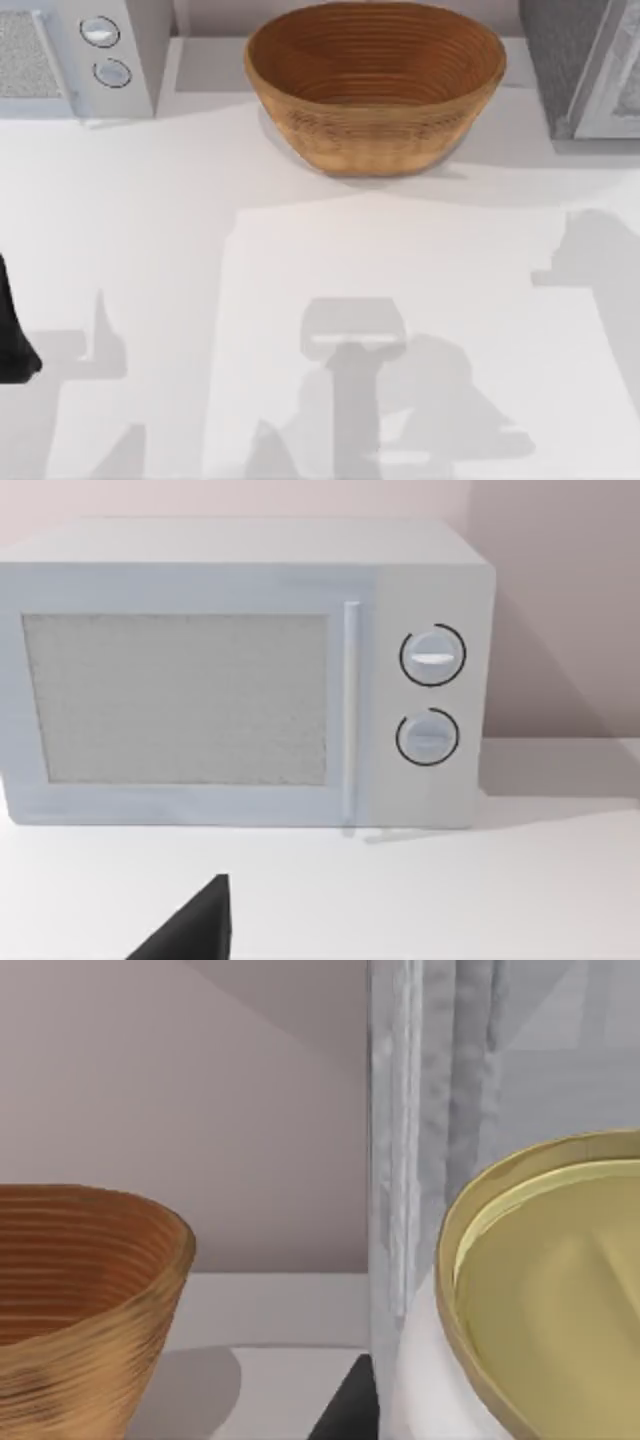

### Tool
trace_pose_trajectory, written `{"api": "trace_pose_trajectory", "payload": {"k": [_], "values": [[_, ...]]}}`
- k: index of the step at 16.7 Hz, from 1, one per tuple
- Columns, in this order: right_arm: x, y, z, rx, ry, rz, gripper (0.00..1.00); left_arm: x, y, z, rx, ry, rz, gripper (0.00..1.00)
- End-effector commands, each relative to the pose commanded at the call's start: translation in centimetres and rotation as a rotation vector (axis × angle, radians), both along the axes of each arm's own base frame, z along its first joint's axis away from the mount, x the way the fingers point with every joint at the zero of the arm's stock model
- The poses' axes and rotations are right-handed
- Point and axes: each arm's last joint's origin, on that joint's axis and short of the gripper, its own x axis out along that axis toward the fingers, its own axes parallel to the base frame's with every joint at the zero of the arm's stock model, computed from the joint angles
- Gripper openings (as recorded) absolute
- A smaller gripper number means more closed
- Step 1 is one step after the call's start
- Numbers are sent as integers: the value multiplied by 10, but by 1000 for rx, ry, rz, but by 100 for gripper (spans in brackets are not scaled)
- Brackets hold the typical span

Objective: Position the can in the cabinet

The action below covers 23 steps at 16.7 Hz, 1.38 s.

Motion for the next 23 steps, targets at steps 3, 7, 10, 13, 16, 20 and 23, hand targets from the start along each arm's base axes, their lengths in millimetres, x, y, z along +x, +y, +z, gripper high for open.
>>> {"api": "trace_pose_trajectory", "payload": {"k": [3, 7, 10, 13, 16, 20, 23], "values": [[-37, -14, -6, -3, -60, -7, 0, 0, 0, 0, 0, 0, 0, 100], [-68, -26, -34, -19, -93, -29, 0, 0, 0, 0, 0, 0, 0, 100], [-75, -30, -54, -28, -76, -41, 0, 0, 0, 0, 0, 0, 0, 100], [-77, -31, -62, -30, -65, -44, 0, 0, 0, 0, 0, 0, 0, 100], [-77, -31, -62, -30, -65, -44, 0, 0, 0, 0, 0, 0, 0, 100], [-77, -30, -54, -28, -64, -38, 0, 0, 0, 0, 0, 0, 0, 100], [-76, -28, -21, -28, -58, -33, 0, 0, 0, 0, 0, 0, 0, 100]]}}
